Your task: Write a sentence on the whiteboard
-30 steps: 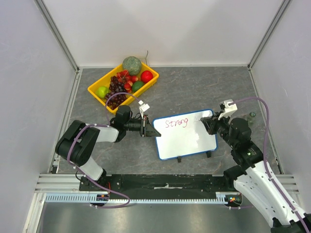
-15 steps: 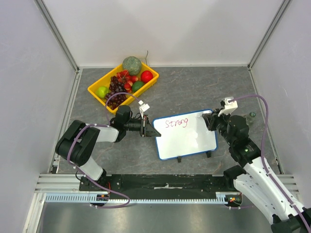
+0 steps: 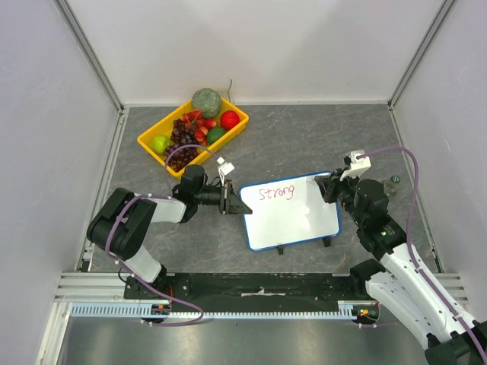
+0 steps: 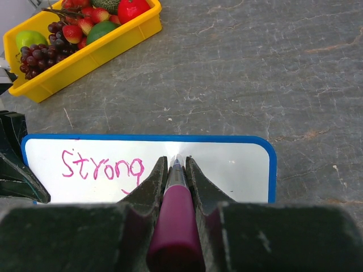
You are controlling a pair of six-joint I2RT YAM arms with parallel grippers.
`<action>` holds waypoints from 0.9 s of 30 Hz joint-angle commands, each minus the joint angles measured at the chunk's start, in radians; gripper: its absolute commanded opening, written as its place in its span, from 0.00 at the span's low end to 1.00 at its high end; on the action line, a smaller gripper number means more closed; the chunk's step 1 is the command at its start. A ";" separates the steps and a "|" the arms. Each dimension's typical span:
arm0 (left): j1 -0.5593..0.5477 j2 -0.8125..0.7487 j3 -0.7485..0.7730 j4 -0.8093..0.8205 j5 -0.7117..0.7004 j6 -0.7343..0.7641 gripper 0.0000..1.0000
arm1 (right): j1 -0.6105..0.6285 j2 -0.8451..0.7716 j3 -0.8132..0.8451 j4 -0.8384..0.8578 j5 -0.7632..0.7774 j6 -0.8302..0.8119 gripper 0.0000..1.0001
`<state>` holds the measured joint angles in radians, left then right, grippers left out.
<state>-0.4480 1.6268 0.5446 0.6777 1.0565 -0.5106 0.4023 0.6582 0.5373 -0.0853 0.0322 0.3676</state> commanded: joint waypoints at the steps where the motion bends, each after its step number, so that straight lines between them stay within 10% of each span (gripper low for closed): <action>1: 0.005 0.024 -0.018 -0.017 -0.029 0.064 0.02 | 0.003 -0.005 -0.010 0.039 0.006 -0.002 0.00; 27: 0.005 0.024 -0.018 -0.015 -0.027 0.063 0.02 | 0.003 0.006 -0.050 0.047 -0.029 -0.001 0.00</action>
<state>-0.4461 1.6299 0.5438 0.6777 1.0569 -0.5114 0.4023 0.6510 0.4934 -0.0658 0.0238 0.3668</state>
